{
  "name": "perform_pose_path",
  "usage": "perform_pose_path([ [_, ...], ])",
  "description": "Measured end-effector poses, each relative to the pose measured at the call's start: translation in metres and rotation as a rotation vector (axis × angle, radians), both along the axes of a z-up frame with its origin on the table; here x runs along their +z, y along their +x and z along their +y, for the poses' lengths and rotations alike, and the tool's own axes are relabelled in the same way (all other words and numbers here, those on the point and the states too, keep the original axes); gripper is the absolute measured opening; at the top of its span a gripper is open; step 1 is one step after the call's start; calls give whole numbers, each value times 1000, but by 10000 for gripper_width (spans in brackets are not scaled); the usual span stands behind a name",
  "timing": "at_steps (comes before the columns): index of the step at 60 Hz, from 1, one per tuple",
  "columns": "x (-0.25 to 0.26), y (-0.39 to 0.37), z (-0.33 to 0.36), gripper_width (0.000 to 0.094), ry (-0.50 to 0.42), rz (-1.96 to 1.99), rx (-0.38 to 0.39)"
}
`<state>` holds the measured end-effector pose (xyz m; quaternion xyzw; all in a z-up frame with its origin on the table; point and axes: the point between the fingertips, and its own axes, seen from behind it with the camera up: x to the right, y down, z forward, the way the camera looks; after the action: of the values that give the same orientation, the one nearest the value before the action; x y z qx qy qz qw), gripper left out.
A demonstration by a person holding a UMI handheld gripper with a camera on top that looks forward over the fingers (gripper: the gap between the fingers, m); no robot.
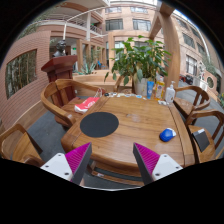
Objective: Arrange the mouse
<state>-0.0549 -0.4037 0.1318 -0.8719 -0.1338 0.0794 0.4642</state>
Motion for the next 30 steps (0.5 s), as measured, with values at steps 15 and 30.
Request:
perform_pose_path([
  [15, -99, 106, 53, 855, -112, -40, -172],
  [30, -130, 191, 136, 851, -83, -46, -317],
])
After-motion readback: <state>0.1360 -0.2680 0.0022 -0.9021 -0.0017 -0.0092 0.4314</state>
